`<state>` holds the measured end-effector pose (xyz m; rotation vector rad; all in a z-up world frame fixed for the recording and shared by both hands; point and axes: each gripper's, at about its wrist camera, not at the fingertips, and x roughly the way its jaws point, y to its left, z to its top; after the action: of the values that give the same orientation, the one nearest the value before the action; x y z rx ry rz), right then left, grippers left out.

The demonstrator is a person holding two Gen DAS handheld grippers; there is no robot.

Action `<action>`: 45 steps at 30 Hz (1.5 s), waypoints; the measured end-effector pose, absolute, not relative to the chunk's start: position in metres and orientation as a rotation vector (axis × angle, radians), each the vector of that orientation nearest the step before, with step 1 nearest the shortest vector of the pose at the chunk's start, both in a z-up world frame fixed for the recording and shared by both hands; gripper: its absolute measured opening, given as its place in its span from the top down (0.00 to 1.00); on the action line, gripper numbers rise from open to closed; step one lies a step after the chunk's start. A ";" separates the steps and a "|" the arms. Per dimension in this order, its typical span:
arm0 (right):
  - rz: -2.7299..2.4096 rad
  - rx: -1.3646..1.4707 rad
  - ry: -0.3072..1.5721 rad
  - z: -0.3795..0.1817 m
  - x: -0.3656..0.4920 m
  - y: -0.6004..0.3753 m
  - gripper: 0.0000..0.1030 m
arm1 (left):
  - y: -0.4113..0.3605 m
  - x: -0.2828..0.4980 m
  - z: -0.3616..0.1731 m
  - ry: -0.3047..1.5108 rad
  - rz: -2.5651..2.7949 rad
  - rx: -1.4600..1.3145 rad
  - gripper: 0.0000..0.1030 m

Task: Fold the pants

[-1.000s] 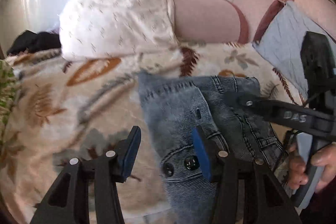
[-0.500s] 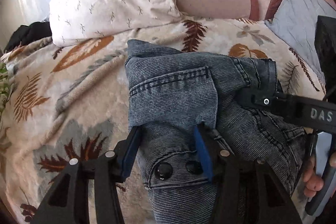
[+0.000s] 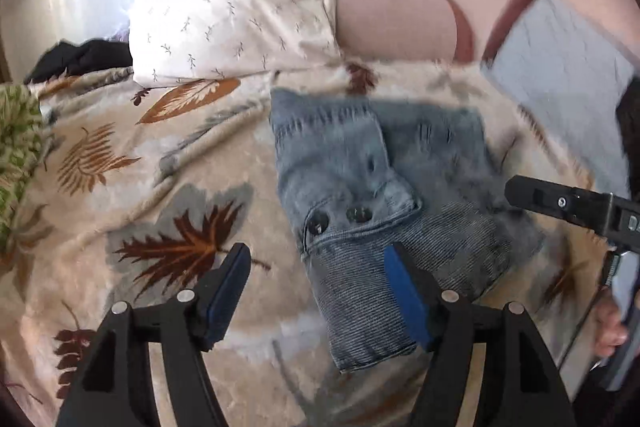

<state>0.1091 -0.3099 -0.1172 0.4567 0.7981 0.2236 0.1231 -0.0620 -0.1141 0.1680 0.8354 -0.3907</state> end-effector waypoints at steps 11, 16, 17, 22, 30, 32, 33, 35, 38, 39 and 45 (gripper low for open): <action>0.165 0.257 0.915 -0.161 0.116 -0.282 0.17 | -0.072 0.121 -0.144 0.830 -0.307 0.235 0.22; 0.159 0.240 0.909 -0.161 0.116 -0.280 0.16 | -0.062 0.133 -0.145 0.907 -0.295 0.145 0.14; 0.162 0.242 0.906 -0.161 0.115 -0.280 0.16 | -0.059 0.136 -0.145 0.927 -0.284 0.117 0.11; 0.158 0.261 0.901 -0.145 0.104 -0.283 0.16 | -0.045 0.121 -0.122 0.877 -0.246 0.054 0.12; 0.074 0.362 0.715 -0.094 0.079 -0.313 0.16 | -0.044 0.110 -0.055 0.680 -0.166 0.138 0.07; 0.057 0.379 0.708 -0.091 0.080 -0.317 0.16 | -0.046 0.111 -0.042 0.640 -0.173 0.153 0.05; 0.046 0.386 0.713 -0.091 0.082 -0.318 0.16 | -0.047 0.111 -0.037 0.625 -0.169 0.164 0.04; 0.032 0.412 0.733 -0.096 0.089 -0.323 0.16 | -0.051 0.111 -0.032 0.600 -0.174 0.175 0.04; 0.015 0.455 0.765 -0.103 0.099 -0.331 0.16 | -0.059 0.112 -0.031 0.595 -0.173 0.195 0.03; 0.013 0.471 0.771 -0.106 0.101 -0.335 0.16 | -0.061 0.114 -0.031 0.601 -0.178 0.194 0.03; -0.007 0.492 0.752 -0.105 0.114 -0.339 0.16 | -0.070 0.120 -0.036 0.611 -0.192 0.179 0.03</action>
<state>0.1139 -0.3391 -0.1055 0.4918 0.7524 -0.0067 0.1198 -0.0699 -0.0363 0.1794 0.6107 -0.1916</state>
